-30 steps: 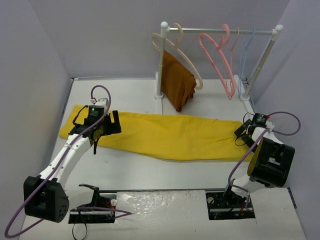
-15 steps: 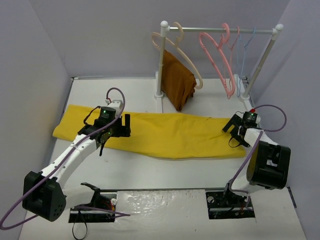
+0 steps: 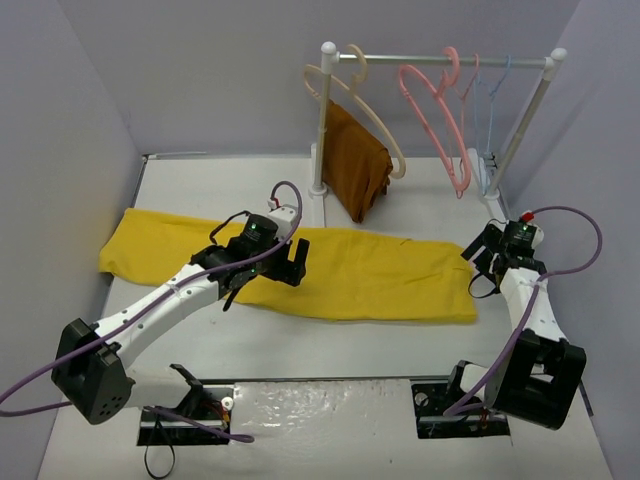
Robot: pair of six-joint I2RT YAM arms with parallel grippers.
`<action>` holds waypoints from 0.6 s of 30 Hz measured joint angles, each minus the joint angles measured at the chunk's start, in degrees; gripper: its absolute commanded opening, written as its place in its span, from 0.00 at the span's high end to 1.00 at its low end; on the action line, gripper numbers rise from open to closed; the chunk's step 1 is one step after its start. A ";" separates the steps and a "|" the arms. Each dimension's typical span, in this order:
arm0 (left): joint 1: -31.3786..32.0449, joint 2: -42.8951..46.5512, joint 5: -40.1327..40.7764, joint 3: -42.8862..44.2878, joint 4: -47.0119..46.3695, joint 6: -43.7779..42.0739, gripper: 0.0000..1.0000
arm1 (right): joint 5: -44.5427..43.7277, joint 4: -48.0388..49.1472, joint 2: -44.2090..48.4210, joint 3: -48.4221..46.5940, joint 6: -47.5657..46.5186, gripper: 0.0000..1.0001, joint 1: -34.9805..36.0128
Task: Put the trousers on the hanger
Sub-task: Fold the trousers at the center of the board.
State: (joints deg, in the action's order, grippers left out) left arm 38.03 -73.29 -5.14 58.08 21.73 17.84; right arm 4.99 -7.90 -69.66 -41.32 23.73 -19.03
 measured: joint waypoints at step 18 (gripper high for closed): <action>0.12 3.41 2.16 -1.64 2.11 -6.10 0.22 | 9.08 13.37 -12.90 -3.60 -4.87 0.32 -0.50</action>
State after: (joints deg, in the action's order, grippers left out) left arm 38.15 -69.87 -2.98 56.45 23.85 11.74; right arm 14.08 5.47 -82.55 -44.92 18.86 -19.53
